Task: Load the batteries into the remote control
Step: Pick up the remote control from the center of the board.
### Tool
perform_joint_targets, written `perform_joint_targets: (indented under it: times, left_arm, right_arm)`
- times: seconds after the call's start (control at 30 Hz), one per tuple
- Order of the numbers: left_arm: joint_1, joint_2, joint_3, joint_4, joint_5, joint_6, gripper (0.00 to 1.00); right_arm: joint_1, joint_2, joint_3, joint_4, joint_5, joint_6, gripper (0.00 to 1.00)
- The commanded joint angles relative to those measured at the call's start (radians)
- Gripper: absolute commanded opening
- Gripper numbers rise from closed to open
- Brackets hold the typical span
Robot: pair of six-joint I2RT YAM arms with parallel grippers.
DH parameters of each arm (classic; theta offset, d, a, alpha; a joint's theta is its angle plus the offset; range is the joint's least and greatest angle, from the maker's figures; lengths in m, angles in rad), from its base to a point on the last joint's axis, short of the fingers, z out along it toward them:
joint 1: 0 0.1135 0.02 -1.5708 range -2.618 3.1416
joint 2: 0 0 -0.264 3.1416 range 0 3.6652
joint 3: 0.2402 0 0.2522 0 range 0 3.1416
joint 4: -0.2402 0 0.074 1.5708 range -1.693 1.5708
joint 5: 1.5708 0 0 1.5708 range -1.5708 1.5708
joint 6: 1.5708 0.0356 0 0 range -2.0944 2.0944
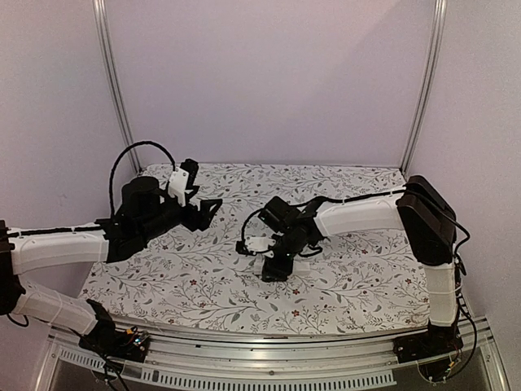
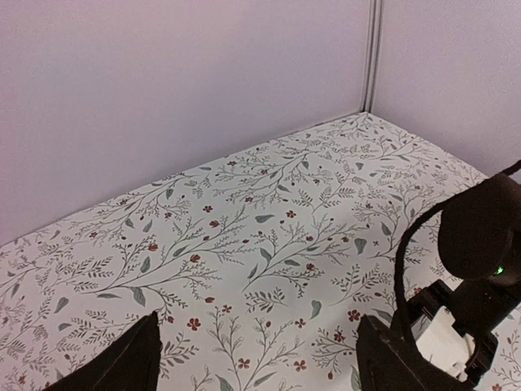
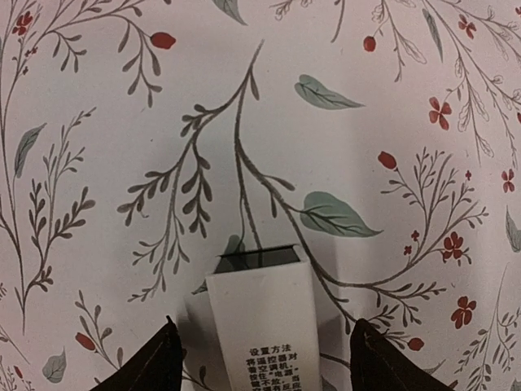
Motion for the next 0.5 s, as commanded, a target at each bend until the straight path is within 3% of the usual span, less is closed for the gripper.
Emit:
perform_joint_targets:
  times: [0.0,0.1,0.2,0.3,0.47]
  left_arm:
    - [0.013,-0.008,-0.022,-0.004,-0.043,0.001,0.83]
    - [0.014,-0.007,-0.020,-0.006,-0.035,-0.001,0.83]
    - [0.014,-0.009,-0.023,-0.001,-0.034,0.001,0.83]
    - [0.014,-0.020,-0.032,0.009,-0.033,0.007,0.83]
    - [0.014,-0.059,-0.056,0.040,-0.015,0.011,0.82]
  right_arm:
    - [0.013,0.035,0.037,-0.039,0.011,-0.017,0.68]
    - [0.015,0.046,0.044,-0.058,0.019,-0.013,0.58]
    - [0.016,0.051,0.070,-0.085,0.031,0.001,0.39]
    - [0.016,0.052,0.099,-0.110,0.013,0.011,0.25]
    - [0.015,0.001,0.133,-0.120,0.016,0.032,0.19]
